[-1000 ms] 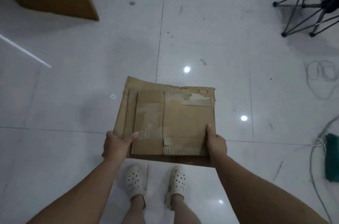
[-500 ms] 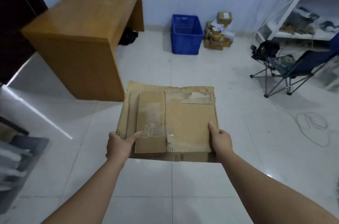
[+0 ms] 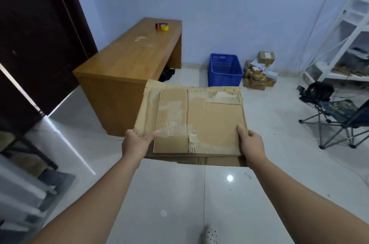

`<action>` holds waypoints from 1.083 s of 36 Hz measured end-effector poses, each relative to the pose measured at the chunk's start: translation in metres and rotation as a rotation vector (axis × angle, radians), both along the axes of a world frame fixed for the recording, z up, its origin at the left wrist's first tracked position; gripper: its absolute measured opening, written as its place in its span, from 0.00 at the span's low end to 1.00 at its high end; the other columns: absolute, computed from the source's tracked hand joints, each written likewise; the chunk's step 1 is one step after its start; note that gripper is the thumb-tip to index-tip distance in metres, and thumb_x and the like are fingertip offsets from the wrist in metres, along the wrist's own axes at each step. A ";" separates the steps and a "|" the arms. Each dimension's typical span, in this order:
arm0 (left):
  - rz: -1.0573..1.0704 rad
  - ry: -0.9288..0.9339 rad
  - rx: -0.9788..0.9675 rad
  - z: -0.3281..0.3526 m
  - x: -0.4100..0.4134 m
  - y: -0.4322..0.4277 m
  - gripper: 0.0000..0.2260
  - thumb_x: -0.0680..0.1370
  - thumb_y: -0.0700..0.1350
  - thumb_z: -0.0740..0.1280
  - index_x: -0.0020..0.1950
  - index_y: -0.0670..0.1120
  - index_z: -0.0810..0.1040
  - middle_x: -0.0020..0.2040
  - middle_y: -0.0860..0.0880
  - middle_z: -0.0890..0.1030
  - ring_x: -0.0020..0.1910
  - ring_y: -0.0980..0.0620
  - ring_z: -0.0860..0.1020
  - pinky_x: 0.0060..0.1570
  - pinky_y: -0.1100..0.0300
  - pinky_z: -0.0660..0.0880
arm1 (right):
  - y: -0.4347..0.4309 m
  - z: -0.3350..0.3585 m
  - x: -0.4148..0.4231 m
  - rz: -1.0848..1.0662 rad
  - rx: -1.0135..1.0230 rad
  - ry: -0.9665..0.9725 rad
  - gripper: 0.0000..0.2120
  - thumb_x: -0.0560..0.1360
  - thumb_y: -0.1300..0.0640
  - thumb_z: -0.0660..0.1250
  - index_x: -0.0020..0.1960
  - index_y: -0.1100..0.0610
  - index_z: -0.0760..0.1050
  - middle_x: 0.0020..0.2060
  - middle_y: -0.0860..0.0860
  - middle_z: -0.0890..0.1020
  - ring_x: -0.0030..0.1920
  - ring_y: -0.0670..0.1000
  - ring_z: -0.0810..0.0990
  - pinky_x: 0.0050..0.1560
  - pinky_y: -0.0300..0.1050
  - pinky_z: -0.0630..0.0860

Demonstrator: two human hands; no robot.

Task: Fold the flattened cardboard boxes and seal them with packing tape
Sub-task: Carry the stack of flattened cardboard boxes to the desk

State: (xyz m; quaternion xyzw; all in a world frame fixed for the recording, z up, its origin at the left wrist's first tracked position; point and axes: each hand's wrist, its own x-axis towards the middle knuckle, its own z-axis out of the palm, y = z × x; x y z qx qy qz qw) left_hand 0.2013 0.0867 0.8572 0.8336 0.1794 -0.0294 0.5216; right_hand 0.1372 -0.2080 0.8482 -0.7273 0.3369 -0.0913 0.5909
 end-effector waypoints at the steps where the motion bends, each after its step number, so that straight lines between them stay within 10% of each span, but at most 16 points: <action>1: 0.004 0.003 -0.002 0.001 0.009 -0.004 0.33 0.67 0.56 0.76 0.63 0.40 0.69 0.57 0.43 0.76 0.54 0.42 0.75 0.49 0.51 0.73 | -0.004 0.001 0.010 0.004 -0.007 -0.010 0.18 0.77 0.42 0.61 0.45 0.58 0.76 0.44 0.54 0.81 0.45 0.54 0.80 0.45 0.52 0.78; 25: 0.102 0.004 0.020 0.023 0.309 -0.106 0.29 0.67 0.57 0.76 0.57 0.39 0.73 0.54 0.41 0.77 0.50 0.42 0.75 0.41 0.54 0.71 | -0.114 0.025 0.337 0.109 -0.002 -0.092 0.15 0.78 0.42 0.60 0.50 0.53 0.74 0.45 0.52 0.80 0.47 0.51 0.78 0.51 0.52 0.76; 33: 0.115 0.049 -0.037 0.008 0.412 -0.125 0.42 0.69 0.58 0.74 0.73 0.39 0.61 0.71 0.40 0.65 0.68 0.38 0.66 0.62 0.45 0.67 | -0.130 0.029 0.437 0.097 -0.034 -0.114 0.15 0.78 0.43 0.61 0.50 0.54 0.76 0.44 0.50 0.80 0.45 0.49 0.77 0.41 0.45 0.72; 39: 0.076 0.035 0.007 0.002 0.510 -0.136 0.43 0.67 0.60 0.75 0.72 0.39 0.63 0.69 0.39 0.67 0.66 0.38 0.67 0.60 0.45 0.69 | -0.140 0.033 0.518 0.049 -0.043 -0.120 0.14 0.77 0.43 0.62 0.45 0.54 0.76 0.41 0.51 0.80 0.43 0.51 0.78 0.39 0.46 0.72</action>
